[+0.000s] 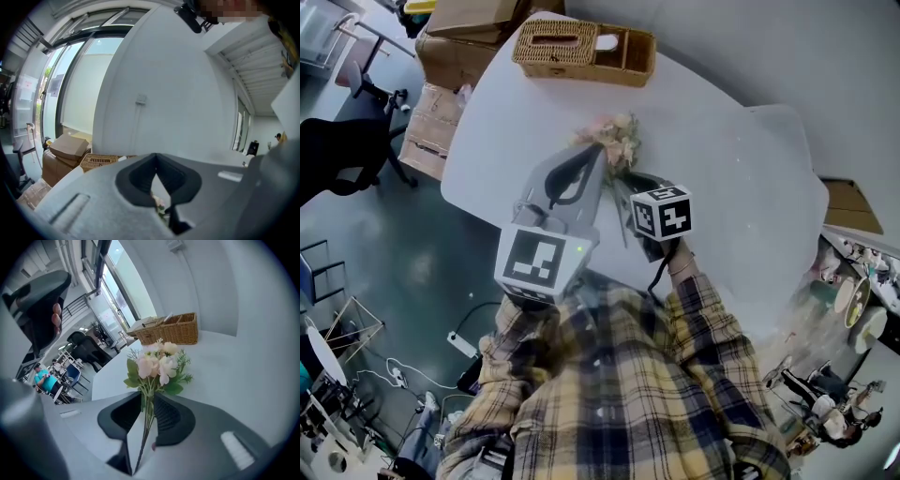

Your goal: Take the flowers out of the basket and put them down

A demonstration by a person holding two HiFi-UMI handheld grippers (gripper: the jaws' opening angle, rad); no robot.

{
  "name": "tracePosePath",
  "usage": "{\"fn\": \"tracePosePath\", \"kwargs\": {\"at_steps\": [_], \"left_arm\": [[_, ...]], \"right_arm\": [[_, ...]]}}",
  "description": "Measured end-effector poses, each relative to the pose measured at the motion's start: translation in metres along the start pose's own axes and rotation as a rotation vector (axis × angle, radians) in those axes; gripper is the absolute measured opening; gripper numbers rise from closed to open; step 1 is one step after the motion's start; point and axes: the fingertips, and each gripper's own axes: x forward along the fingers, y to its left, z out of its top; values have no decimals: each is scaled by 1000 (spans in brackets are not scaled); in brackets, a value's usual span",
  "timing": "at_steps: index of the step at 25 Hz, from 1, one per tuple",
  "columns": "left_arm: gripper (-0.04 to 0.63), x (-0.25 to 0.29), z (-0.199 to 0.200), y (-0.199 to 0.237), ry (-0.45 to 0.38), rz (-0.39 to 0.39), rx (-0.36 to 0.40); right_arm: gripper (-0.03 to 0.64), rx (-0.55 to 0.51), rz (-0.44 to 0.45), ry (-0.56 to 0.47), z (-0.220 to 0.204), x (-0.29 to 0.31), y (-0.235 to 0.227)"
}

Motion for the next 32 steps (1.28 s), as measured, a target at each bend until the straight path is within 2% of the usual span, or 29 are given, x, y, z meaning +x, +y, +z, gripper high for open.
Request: {"fn": "tracePosePath", "kwargs": {"at_steps": [6, 14, 22, 28, 32], "left_arm": [[0, 2, 18, -26, -27, -47, 35], [0, 6, 55, -84, -90, -142, 48], [2, 20, 81, -154, -129, -259, 110], [2, 35, 77, -206, -122, -359, 127], [2, 43, 73, -234, -112, -404, 143]], "right_arm": [[88, -44, 17, -162, 38, -58, 26], [89, -120, 20, -441, 90, -179, 59], [74, -167, -140, -661, 98, -295, 36], [59, -159, -259, -734, 78, -352, 3], [27, -132, -305, -760, 66, -373, -14]]}}
